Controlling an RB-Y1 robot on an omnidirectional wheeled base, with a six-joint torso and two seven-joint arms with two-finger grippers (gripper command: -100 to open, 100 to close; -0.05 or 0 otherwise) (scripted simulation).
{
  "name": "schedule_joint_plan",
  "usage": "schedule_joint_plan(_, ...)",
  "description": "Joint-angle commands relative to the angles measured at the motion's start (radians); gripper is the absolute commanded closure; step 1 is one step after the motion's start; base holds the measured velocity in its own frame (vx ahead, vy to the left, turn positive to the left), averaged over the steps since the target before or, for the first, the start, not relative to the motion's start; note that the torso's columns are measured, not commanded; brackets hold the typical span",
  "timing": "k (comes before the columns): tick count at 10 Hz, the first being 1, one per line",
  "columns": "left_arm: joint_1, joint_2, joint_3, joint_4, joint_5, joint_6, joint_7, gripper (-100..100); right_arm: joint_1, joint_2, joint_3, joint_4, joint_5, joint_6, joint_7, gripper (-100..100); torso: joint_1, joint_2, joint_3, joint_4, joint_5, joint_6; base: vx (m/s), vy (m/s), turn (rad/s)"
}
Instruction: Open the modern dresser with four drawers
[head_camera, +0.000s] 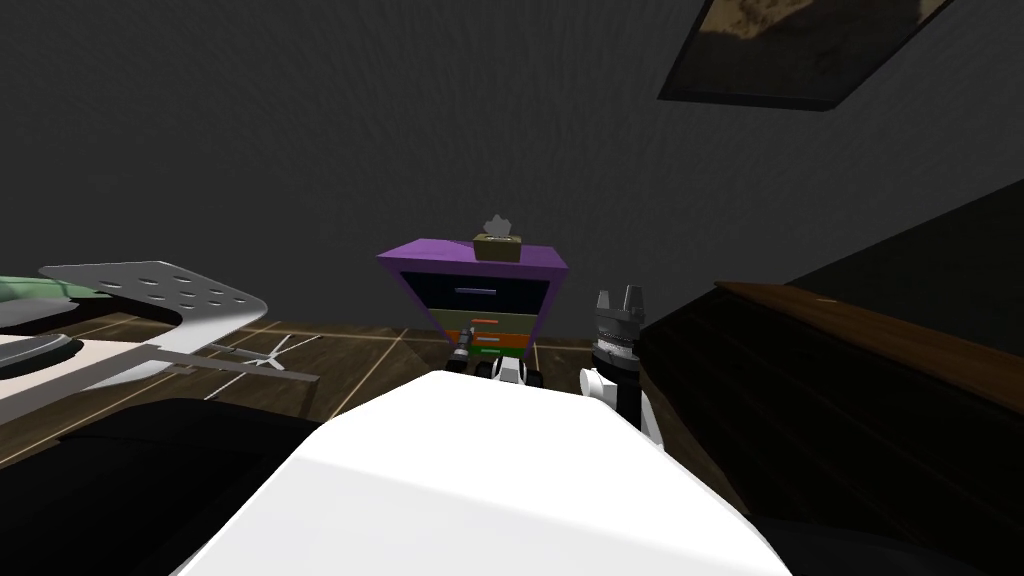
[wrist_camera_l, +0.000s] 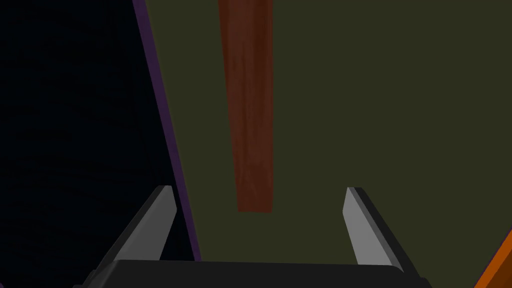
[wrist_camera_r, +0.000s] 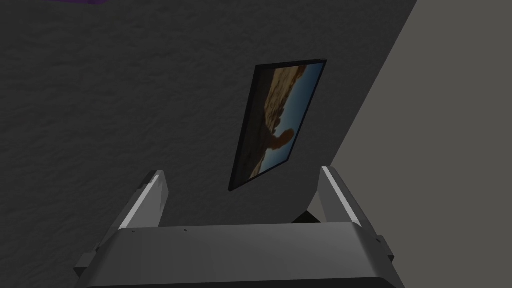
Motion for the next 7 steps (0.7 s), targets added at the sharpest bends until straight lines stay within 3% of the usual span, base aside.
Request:
schedule_joint_plan(1,-0.014,0.003,0.005,-0.030,0.002,0.044,0.000,-100,0.000,0.000,0.000,0.000,0.000,0.000,0.000,0,0.000,-0.003,-0.002,-0.001,0.000,0.000,0.079,0.011,-0.004)
schedule_joint_plan(2,-0.010,0.001,0.004,-0.025,0.001,0.033,-0.001,-100,0.000,0.000,0.000,0.000,0.000,0.000,0.000,0,0.000,-0.004,-0.003,-0.001,0.000,0.000,0.038,0.005,-0.001)
schedule_joint_plan(3,-0.003,0.001,0.001,-0.006,0.000,0.009,0.000,100,0.000,0.000,0.000,0.000,0.000,0.000,0.000,0,-0.001,-0.001,-0.001,-0.001,0.000,0.000,-0.040,-0.012,0.004)
schedule_joint_plan(5,0.001,0.004,-0.002,-0.035,0.000,0.028,0.003,100,0.000,0.000,0.000,0.000,0.000,0.000,0.000,0,0.000,0.001,0.001,-0.001,0.001,0.001,-0.072,-0.013,0.013)
schedule_joint_plan(7,0.010,0.006,-0.006,-0.054,-0.001,0.040,0.005,100,0.000,0.000,0.000,0.000,0.000,0.000,0.000,0,0.000,0.007,0.004,0.002,0.000,-0.001,-0.195,-0.011,0.010)
